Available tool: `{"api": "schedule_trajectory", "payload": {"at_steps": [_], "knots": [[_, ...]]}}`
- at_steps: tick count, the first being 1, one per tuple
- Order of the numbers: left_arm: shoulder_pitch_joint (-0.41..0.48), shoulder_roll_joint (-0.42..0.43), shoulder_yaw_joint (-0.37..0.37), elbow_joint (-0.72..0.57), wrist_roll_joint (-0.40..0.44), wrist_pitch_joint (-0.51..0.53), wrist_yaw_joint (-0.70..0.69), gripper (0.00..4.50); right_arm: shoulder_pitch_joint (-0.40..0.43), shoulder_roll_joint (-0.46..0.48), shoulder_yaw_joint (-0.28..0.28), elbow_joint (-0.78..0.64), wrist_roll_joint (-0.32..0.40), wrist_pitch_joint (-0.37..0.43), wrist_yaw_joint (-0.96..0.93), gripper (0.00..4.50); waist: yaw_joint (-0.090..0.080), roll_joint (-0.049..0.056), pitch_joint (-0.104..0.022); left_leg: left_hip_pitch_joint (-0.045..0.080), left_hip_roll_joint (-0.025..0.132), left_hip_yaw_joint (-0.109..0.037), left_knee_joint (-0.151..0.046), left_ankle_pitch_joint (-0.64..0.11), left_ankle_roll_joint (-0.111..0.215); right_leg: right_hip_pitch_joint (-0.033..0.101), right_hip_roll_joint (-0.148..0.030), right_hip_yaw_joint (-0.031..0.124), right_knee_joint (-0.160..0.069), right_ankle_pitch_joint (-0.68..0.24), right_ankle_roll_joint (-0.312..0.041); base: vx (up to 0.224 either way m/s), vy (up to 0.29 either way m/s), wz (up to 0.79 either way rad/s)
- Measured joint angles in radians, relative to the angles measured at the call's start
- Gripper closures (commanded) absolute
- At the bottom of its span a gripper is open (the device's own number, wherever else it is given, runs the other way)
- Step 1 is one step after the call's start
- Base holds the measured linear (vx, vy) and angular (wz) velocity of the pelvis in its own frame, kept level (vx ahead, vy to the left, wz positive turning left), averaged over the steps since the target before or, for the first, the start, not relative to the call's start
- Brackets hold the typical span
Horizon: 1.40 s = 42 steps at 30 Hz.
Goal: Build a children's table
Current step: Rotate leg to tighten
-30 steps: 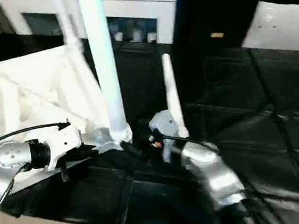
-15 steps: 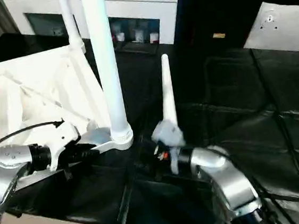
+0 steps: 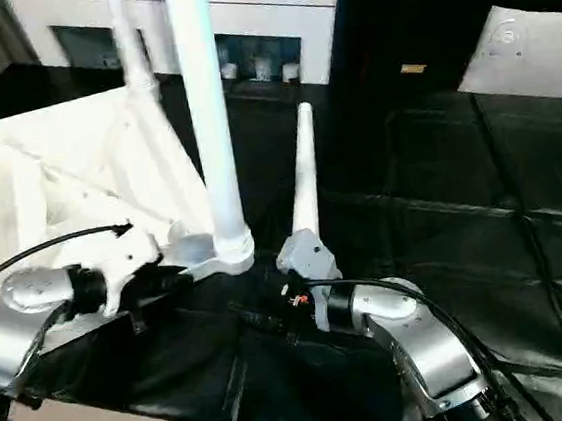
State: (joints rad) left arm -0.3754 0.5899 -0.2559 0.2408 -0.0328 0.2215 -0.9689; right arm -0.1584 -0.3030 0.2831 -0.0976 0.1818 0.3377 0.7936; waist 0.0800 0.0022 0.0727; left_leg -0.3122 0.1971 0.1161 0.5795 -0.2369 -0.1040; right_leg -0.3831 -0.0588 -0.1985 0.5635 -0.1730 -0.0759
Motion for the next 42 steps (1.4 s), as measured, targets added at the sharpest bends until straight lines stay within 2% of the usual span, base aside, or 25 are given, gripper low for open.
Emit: {"api": "schedule_trajectory", "payload": {"at_steps": [5,10,13,16,18,22,28,31,33,35,36,42], "knots": [[-0.021,0.000,-0.018,0.021,0.006,-0.014,-0.007,4.46,-0.022,-0.003,0.000,0.000,0.000,0.003,0.000,0.00,0.007,0.000,0.000,0.000,0.000,0.001,-0.001,0.000,0.000,0.000,0.000,0.000,0.000,0.000,-0.001,0.000,0.000,0.00],[-0.040,0.001,-0.025,0.051,0.010,-0.034,-0.027,4.46,-0.053,-0.006,0.000,0.000,0.002,0.007,0.006,0.00,0.006,-0.001,-0.001,0.000,0.000,0.001,0.001,0.000,0.000,0.000,0.000,0.000,0.000,0.000,0.000,0.000,0.000,0.00],[-0.040,0.032,-0.033,0.065,0.010,-0.091,-0.069,4.46,-0.105,-0.009,-0.001,0.016,0.007,0.009,0.022,0.00,0.001,-0.001,-0.001,0.000,0.001,0.000,0.001,0.000,0.000,0.000,0.000,0.000,0.000,0.002,-0.001,0.000,0.000,0.00],[-0.027,0.063,-0.033,0.079,-0.009,-0.160,-0.147,4.46,-0.164,-0.027,-0.005,0.073,0.005,-0.006,0.042,0.00,0.008,-0.001,-0.001,-0.001,0.001,0.001,0.000,0.000,0.000,0.000,0.001,0.000,0.000,0.002,-0.001,0.000,0.000,0.00],[-0.022,0.071,-0.033,0.080,-0.019,-0.188,-0.190,4.46,-0.183,-0.035,-0.004,0.113,0.003,-0.019,0.066,0.00,0.021,-0.002,-0.001,-0.003,0.001,0.001,0.000,0.000,0.000,-0.001,0.000,0.000,0.000,0.001,0.000,0.000,0.000,0.00],[-0.021,0.075,-0.038,0.080,-0.033,-0.225,-0.254,4.46,-0.202,-0.059,0.020,0.151,0.004,-0.040,0.154,0.00,0.033,-0.004,-0.001,-0.004,0.001,0.001,0.002,-0.003,0.004,-0.002,-0.002,0.001,0.001,0.002,-0.004,0.000,0.000,0.00],[-0.023,0.088,-0.058,0.080,-0.036,-0.262,-0.311,4.46,-0.235,-0.074,0.072,0.225,-0.003,-0.085,0.235,0.00,0.034,-0.009,0.001,-0.003,0.001,0.003,0.006,-0.003,0.004,-0.002,-0.002,0.002,0.006,-0.001,0.001,0.000,0.000,0.00],[-0.023,0.088,-0.060,0.080,-0.039,-0.272,-0.332,4.46,-0.254,-0.060,0.077,0.278,-0.020,-0.107,0.231,0.00,0.034,-0.011,0.002,-0.002,0.001,0.004,0.008,-0.003,0.004,-0.002,-0.002,0.003,0.008,-0.001,0.000,0.000,0.000,0.00],[-0.023,0.088,-0.064,0.080,-0.039,-0.275,-0.340,4.50,-0.266,-0.042,0.076,0.309,-0.021,-0.111,0.232,0.36,0.033,-0.011,0.002,-0.001,0.001,0.004,0.008,-0.003,0.003,-0.002,-0.002,0.005,0.009,-0.001,0.000,0.000,0.000,0.00],[-0.023,0.088,-0.064,0.080,-0.039,-0.277,-0.348,4.50,-0.272,-0.028,0.076,0.323,-0.019,-0.113,0.238,0.40,0.033,-0.012,0.002,-0.001,0.001,0.004,0.008,-0.003,0.003,-0.003,-0.002,0.007,0.010,-0.001,0.000,0.000,0.000,0.00],[-0.023,0.088,-0.064,0.080,-0.039,-0.277,-0.349,4.50,-0.274,-0.023,0.076,0.333,-0.016,-0.120,0.244,0.62,0.033,-0.012,0.002,-0.001,0.001,0.004,0.008,-0.003,0.003,-0.004,-0.002,0.008,0.011,-0.001,0.000,0.000,0.000,0.00],[-0.023,0.088,-0.063,0.080,-0.039,-0.278,-0.351,4.50,-0.283,-0.011,0.078,0.379,-0.009,-0.153,0.272,1.06,0.032,-0.013,0.003,-0.001,-0.001,0.010,0.008,-0.003,0.004,-0.009,0.000,0.022,0.014,-0.001,0.001,0.000,0.000,0.00]]}}
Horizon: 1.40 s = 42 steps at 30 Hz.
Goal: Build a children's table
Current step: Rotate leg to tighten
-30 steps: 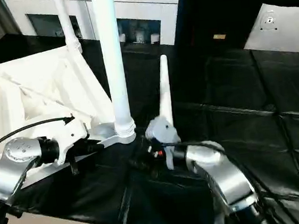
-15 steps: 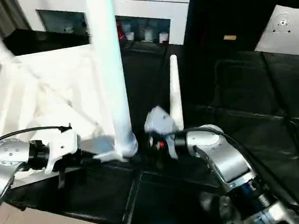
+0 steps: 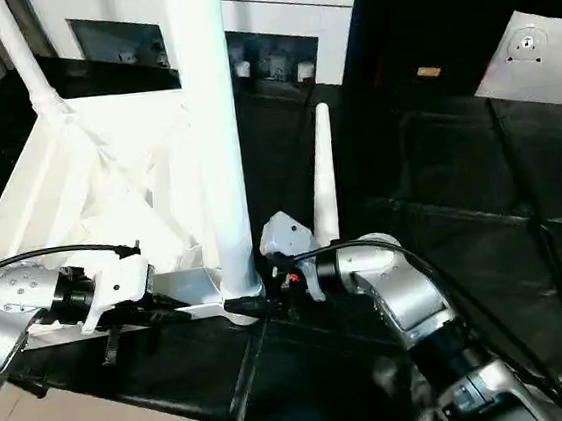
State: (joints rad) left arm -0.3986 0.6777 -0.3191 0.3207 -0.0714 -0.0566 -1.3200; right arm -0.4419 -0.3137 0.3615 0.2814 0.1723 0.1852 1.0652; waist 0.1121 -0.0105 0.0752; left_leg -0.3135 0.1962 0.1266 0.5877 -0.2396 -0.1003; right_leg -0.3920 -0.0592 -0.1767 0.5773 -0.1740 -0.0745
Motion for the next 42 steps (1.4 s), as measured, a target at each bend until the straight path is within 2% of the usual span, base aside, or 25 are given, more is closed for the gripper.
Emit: {"api": "schedule_trajectory", "payload": {"at_steps": [4,5,10,13,17,20,24,27,30,33,34,35,38,39,42], "knots": [[0.000,0.000,0.000,0.000,0.001,0.000,0.000,4.50,0.000,0.007,0.000,0.014,0.005,-0.003,0.014,1.37,0.000,-0.001,0.000,0.000,0.000,0.002,0.000,0.000,0.000,-0.001,0.000,0.002,0.000,0.000,0.000,0.000,0.000,0.00],[0.000,0.000,0.000,0.000,0.001,0.000,0.000,4.50,0.000,0.007,0.000,0.014,0.005,-0.003,0.014,1.59,0.000,-0.001,0.000,0.000,0.000,0.002,0.000,0.000,0.000,-0.001,0.000,0.002,0.000,0.000,0.000,0.000,0.000,0.00],[0.001,-0.001,0.003,0.000,-0.001,0.001,0.000,4.50,-0.001,0.009,0.000,0.017,0.007,-0.003,0.020,1.73,0.000,-0.001,0.000,0.000,0.000,0.005,0.000,0.000,0.000,-0.002,0.000,0.003,0.001,0.000,0.000,0.000,0.000,0.00],[0.017,-0.016,0.020,-0.026,-0.013,0.058,0.007,4.50,0.006,0.008,-0.006,0.011,0.011,0.003,0.021,1.76,0.001,0.000,0.000,0.000,0.000,0.009,0.000,0.000,0.000,-0.002,0.000,0.004,0.001,0.000,0.000,0.000,0.000,0.00],[0.044,-0.035,0.034,-0.080,-0.019,0.134,0.049,4.50,0.059,0.029,-0.037,-0.039,0.022,0.034,-0.029,1.76,0.001,0.000,0.000,0.000,0.000,0.012,-0.001,-0.001,0.001,-0.003,0.000,0.006,0.001,0.000,0.001,0.000,0.000,0.00],[0.090,-0.085,0.072,-0.173,-0.007,0.279,0.184,4.50,0.155,0.126,-0.102,-0.100,0.006,0.068,-0.237,1.77,-0.013,0.002,-0.001,0.002,0.001,0.013,-0.001,-0.001,0.000,-0.003,0.000,0.009,0.002,0.001,0.001,0.000,0.000,0.00],[0.127,-0.246,0.106,-0.300,0.024,0.522,0.403,4.50,0.184,0.249,-0.175,-0.121,-0.051,0.113,-0.518,1.77,-0.052,0.012,0.000,0.007,-0.001,0.018,-0.001,-0.002,-0.003,-0.003,0.000,0.016,0.000,0.003,0.003,0.000,0.000,0.00],[0.135,-0.344,0.106,-0.348,0.048,0.620,0.519,4.50,0.171,0.295,-0.203,-0.108,-0.082,0.121,-0.626,1.77,-0.062,0.015,0.001,0.008,-0.003,0.018,-0.002,-0.002,-0.003,-0.002,0.000,0.018,-0.001,0.004,0.005,0.000,0.000,0.00],[0.135,-0.420,0.095,-0.367,0.098,0.658,0.607,4.50,0.154,0.331,-0.216,-0.105,-0.115,0.150,-0.725,1.77,-0.070,0.017,0.001,0.008,-0.005,0.018,-0.003,-0.002,0.000,-0.002,0.000,0.020,-0.003,0.004,0.007,0.000,0.000,0.00],[0.136,-0.436,0.064,-0.389,0.123,0.674,0.647,4.50,0.160,0.332,-0.216,-0.124,-0.139,0.159,-0.750,1.77,-0.070,0.017,0.000,0.007,-0.006,0.017,-0.005,-0.003,0.003,-0.002,0.000,0.021,-0.004,0.003,0.010,0.000,0.000,0.00],[0.136,-0.435,0.060,-0.394,0.126,0.678,0.647,4.50,0.164,0.332,-0.216,-0.130,-0.139,0.160,-0.752,1.22,-0.070,0.016,0.000,0.007,-0.006,0.017,-0.005,-0.003,0.004,-0.002,0.000,0.021,-0.004,0.003,0.010,0.000,0.000,0.00],[0.136,-0.429,0.054,-0.400,0.129,0.680,0.648,4.50,0.169,0.332,-0.217,-0.137,-0.139,0.161,-0.752,1.08,-0.069,0.016,0.000,0.006,-0.006,0.017,-0.005,-0.003,0.005,-0.002,0.000,0.021,-0.004,0.003,0.010,0.000,0.000,0.00],[0.119,-0.392,0.030,-0.410,0.137,0.677,0.647,4.50,0.178,0.335,-0.216,-0.152,-0.136,0.159,-0.747,1.01,-0.071,0.013,0.000,0.001,-0.006,0.016,-0.003,-0.003,0.007,-0.007,0.000,0.022,-0.003,0.002,0.010,0.000,0.000,0.00],[0.118,-0.371,0.026,-0.413,0.138,0.672,0.638,4.50,0.180,0.332,-0.216,-0.154,-0.133,0.157,-0.736,0.70,-0.073,0.012,0.000,0.000,-0.006,0.016,-0.003,-0.003,0.007,-0.007,0.000,0.022,-0.002,0.003,0.010,0.000,0.000,0.00],[0.110,-0.313,0.029,-0.409,0.139,0.643,0.583,4.50,0.192,0.307,-0.213,-0.164,-0.093,0.153,-0.664,0.55,-0.079,0.008,0.002,0.000,-0.005,0.016,-0.002,-0.003,0.007,-0.008,0.001,0.022,-0.001,0.003,0.010,0.000,0.000,0.00]]}}
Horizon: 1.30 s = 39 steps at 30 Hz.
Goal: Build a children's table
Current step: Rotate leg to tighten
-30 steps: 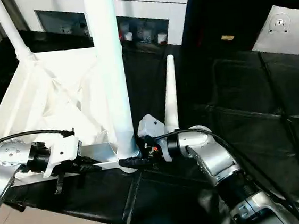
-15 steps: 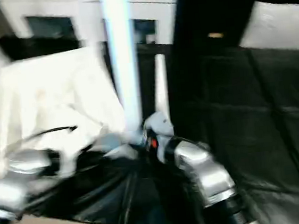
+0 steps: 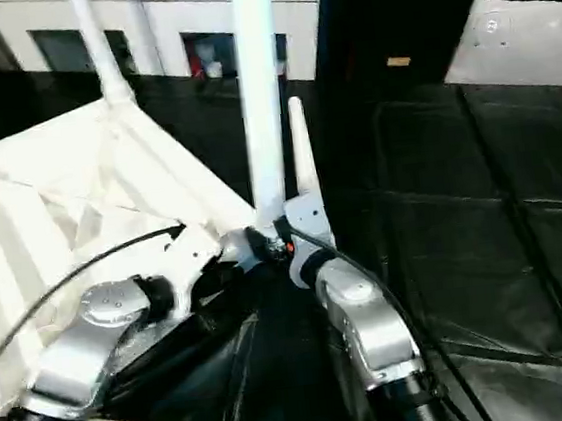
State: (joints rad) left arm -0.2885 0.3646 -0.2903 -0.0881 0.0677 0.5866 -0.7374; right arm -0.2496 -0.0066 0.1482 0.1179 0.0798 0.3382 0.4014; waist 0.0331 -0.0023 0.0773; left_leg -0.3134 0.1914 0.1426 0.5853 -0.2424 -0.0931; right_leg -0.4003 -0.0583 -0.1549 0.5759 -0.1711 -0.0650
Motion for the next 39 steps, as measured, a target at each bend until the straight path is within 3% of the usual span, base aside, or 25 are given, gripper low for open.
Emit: {"api": "schedule_trajectory", "payload": {"at_steps": [1,6,14,21,26,27,39], "knots": [[0.000,0.013,0.000,0.003,0.000,-0.012,-0.013,4.50,0.002,-0.010,0.001,-0.001,0.009,-0.003,0.021,0.31,-0.001,0.000,0.000,0.000,0.000,0.000,0.000,0.000,0.000,0.000,0.000,0.000,0.000,0.000,0.000,0.000,0.000,0.00],[-0.002,0.134,0.003,0.032,-0.028,-0.121,-0.127,4.50,-0.001,-0.092,0.013,-0.029,0.060,0.008,0.154,0.04,0.004,-0.004,0.000,-0.001,0.001,0.000,0.000,0.000,0.000,-0.001,0.001,0.000,0.001,0.000,-0.001,0.000,0.000,0.00],[-0.019,0.248,0.003,0.143,-0.075,-0.340,-0.319,4.50,-0.072,-0.244,0.045,-0.016,0.077,-0.037,0.375,0.04,0.027,-0.011,-0.005,-0.001,0.001,0.000,0.001,0.000,0.000,-0.001,0.001,0.001,0.002,0.001,-0.002,0.000,0.000,0.00],[-0.057,0.272,-0.001,0.255,-0.120,-0.466,-0.475,4.50,-0.150,-0.314,0.108,0.067,0.079,-0.111,0.589,0.04,0.058,-0.012,-0.005,-0.001,0.001,0.001,0.003,0.000,0.000,-0.002,0.000,0.001,0.004,0.002,-0.004,0.000,0.000,0.00],[-0.096,0.288,-0.020,0.325,-0.132,-0.532,-0.547,4.50,-0.195,-0.343,0.151,0.135,0.088,-0.146,0.734,0.04,0.066,-0.012,-0.005,-0.001,0.001,0.001,0.004,0.000,0.000,-0.002,0.000,0.001,0.005,0.002,-0.004,0.000,0.000,0.00],[-0.105,0.290,-0.023,0.338,-0.131,-0.545,-0.560,4.50,-0.205,-0.343,0.159,0.160,0.088,-0.156,0.749,0.33,0.066,-0.012,-0.005,-0.001,0.001,0.001,0.004,0.000,0.000,-0.002,0.000,0.002,0.005,0.002,-0.004,0.000,0.000,0.00],[-0.126,0.289,-0.032,0.387,-0.131,-0.598,-0.589,4.50,-0.258,-0.332,0.173,0.251,0.094,-0.176,0.830,1.34,0.067,-0.013,-0.005,-0.001,0.001,0.002,0.005,0.000,0.000,-0.003,0.000,0.002,0.007,0.004,-0.009,0.000,0.000,0.00]]}}
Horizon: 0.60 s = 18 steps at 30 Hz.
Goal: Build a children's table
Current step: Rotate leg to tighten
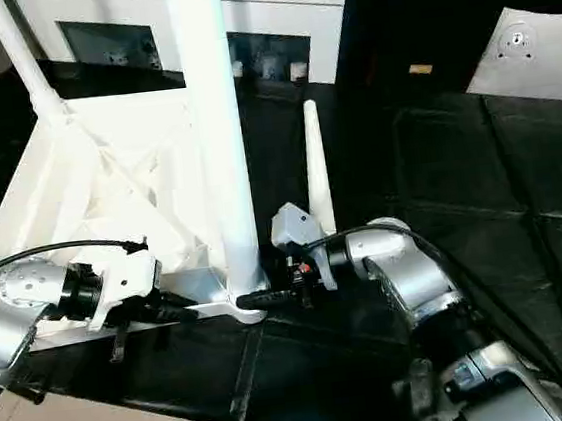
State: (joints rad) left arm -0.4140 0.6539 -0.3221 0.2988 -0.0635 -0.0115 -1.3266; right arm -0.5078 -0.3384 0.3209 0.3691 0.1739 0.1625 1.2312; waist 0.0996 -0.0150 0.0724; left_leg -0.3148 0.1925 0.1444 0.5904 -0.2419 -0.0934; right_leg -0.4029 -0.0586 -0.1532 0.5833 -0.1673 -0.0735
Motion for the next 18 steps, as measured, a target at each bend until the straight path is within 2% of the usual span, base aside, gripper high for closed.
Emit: {"api": "schedule_trajectory", "payload": {"at_steps": [6,12,14,18], "knots": [[-0.009,0.000,-0.002,0.020,0.000,-0.016,-0.017,4.50,-0.008,0.002,0.000,0.027,0.019,0.000,0.024,1.80,0.002,0.000,0.000,0.000,0.000,0.000,0.000,0.000,0.000,0.000,0.000,0.000,0.001,-0.003,0.005,0.000,0.000,0.00],[-0.008,-0.001,-0.001,0.023,-0.003,-0.012,-0.019,4.50,-0.006,0.006,-0.003,0.029,0.025,0.010,0.024,1.88,0.002,0.000,0.000,0.000,0.000,0.000,0.000,0.000,0.000,0.000,0.000,0.000,0.001,-0.003,0.005,0.000,0.000,0.00],[-0.001,-0.008,0.011,0.021,-0.011,0.012,-0.016,4.50,0.005,0.010,-0.012,0.016,0.028,0.032,0.021,1.88,0.003,0.000,0.000,0.000,0.000,0.000,0.001,0.000,0.000,0.000,0.000,0.000,0.001,-0.003,0.005,0.000,0.000,0.00],[0.037,-0.038,0.040,-0.039,-0.028,0.108,0.036,4.50,0.079,0.034,-0.052,-0.060,0.061,0.104,-0.044,1.91,0.010,0.001,0.000,0.001,0.000,0.000,0.000,0.000,0.000,0.000,0.000,0.000,0.001,-0.003,0.004,0.000,0.000,0.00]]}}
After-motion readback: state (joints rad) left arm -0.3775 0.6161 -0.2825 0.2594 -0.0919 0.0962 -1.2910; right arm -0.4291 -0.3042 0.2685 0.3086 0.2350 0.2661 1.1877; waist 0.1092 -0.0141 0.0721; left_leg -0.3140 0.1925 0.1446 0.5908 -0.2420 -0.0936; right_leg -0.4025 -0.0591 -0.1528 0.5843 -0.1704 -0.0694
